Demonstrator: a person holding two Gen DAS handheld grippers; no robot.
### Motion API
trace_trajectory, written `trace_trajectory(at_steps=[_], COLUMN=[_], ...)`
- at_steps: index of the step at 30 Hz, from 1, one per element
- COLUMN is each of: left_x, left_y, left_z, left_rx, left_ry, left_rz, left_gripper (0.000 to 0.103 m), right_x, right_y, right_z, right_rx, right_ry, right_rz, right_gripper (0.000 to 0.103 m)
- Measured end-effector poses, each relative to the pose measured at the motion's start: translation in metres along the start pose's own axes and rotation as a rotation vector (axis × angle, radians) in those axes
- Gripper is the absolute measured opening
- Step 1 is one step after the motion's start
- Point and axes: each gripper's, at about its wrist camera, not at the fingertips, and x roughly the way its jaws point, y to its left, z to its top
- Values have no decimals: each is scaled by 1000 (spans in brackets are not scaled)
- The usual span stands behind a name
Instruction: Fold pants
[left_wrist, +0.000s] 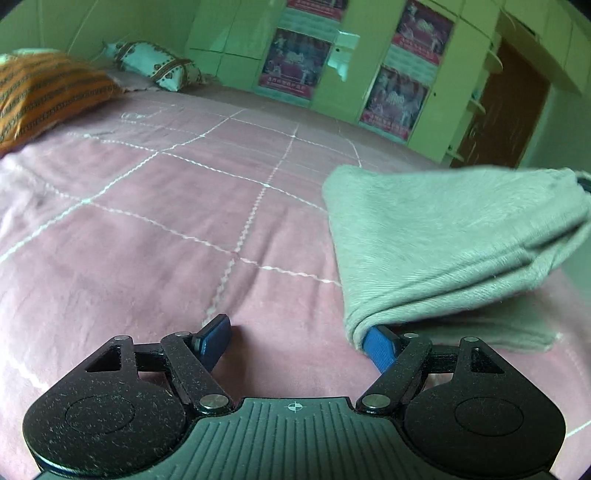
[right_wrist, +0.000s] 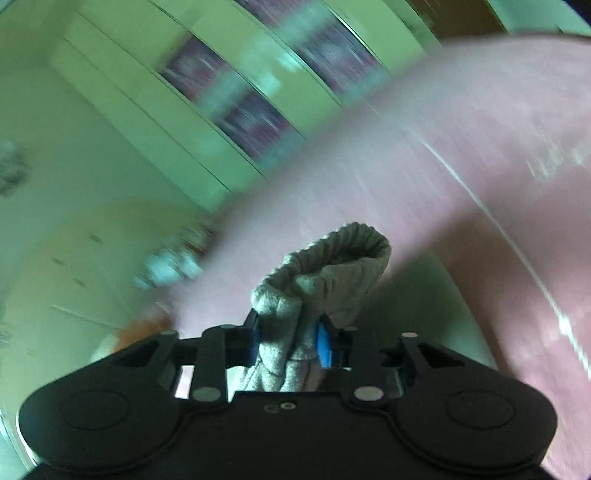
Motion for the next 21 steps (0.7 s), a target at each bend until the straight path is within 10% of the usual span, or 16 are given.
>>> trace_trajectory(at_steps=[5,14,21], left_x=[10,4,-17], left_y=[-7,-6,-13], left_z=[-1,6,46], left_rx=[38,25,11], left_ry=[13,31,-118], left_rz=[26,34,89], left_gripper=[80,80,80], right_x=[31,8,-12], right_y=[-82,-109,-60], right_z=[-29,-22,-1], right_rx=[93,205,-163], right_ry=[161,139,9], right_rz=[-242,-215,-176], right_gripper=[22,33,28])
